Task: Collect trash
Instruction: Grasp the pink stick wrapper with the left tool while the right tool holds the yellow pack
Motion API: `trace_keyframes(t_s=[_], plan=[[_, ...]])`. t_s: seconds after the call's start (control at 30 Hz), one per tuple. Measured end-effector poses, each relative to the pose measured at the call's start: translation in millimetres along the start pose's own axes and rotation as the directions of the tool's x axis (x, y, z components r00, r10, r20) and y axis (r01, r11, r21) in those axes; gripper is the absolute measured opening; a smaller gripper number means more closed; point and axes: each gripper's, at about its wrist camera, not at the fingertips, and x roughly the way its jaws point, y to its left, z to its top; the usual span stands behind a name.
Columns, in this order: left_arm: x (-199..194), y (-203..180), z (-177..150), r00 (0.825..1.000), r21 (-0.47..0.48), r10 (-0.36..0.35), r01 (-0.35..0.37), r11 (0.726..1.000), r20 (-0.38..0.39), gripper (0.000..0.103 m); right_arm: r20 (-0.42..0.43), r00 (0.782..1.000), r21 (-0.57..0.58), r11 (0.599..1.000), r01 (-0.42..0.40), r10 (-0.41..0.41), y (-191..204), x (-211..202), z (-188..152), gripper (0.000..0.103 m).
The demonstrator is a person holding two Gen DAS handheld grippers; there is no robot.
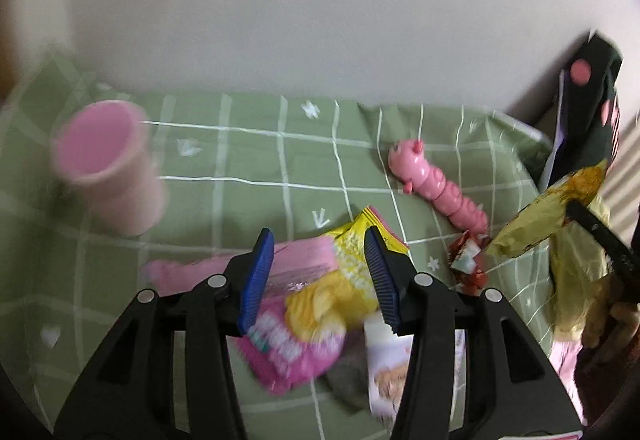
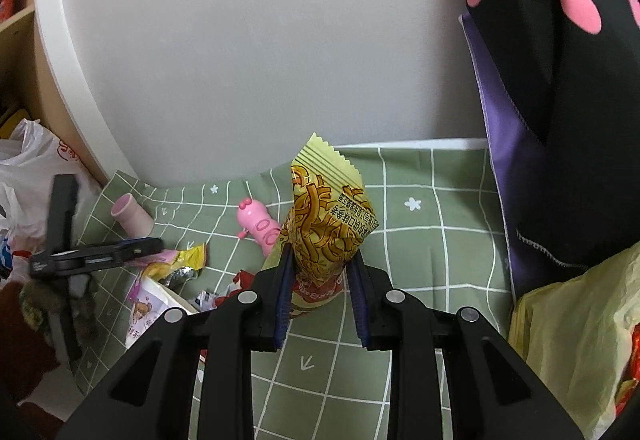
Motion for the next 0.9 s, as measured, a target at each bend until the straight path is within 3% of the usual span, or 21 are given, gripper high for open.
trace_keyframes(t_s=[0.07,0.13,0.2,0.33,0.57,0.67,0.8,0.9], plan=[[-26,6,-5,0.995,-0.052,0.051,-0.047,0.998,0.083,0.045,0.009,1.0,-0.014,1.0,0.0,0.0,-1,-4,1,0.025],[-50,15,-13,0.977,-0.161,0.139,-0.113,0.98,0.16,0.045,0.016,1.0,-0.017,1.0,-0.004,0.004,-1,-7,-1,0.025],[-59,24,-19,0.968,-0.229,0.186,-0.145,0.962,0.168,0.045,0.021,1.0,-0.01,1.0,-0.01,0.01,1,-6,-3,0.025],[-49,36,-20,0.97,-0.181,0.217,-0.195,0.964,0.108,0.045,0.021,1.0,-0.002,1.0,-0.016,0.016,0,-4,-4,0.025],[-9,48,-20,0.991,-0.146,0.132,-0.129,0.981,0.01,0.045,0.013,1.0,-0.049,0.999,0.004,-0.003,-2,-24,-9,0.025],[-8,26,-31,0.999,-0.089,0.049,-0.049,0.995,-0.004,0.045,0.024,1.0,-0.06,0.998,0.02,-0.019,-5,-34,-11,0.025],[-12,-4,-50,0.997,-0.003,-0.059,0.059,0.998,-0.056,0.045,0.027,0.999,-0.025,0.999,0.028,-0.028,-16,-40,-12,0.025],[-29,-24,-56,0.995,0.079,-0.092,0.093,0.993,-0.027,0.045,0.042,0.999,-0.014,0.999,0.029,-0.028,-20,-45,-10,0.025]])
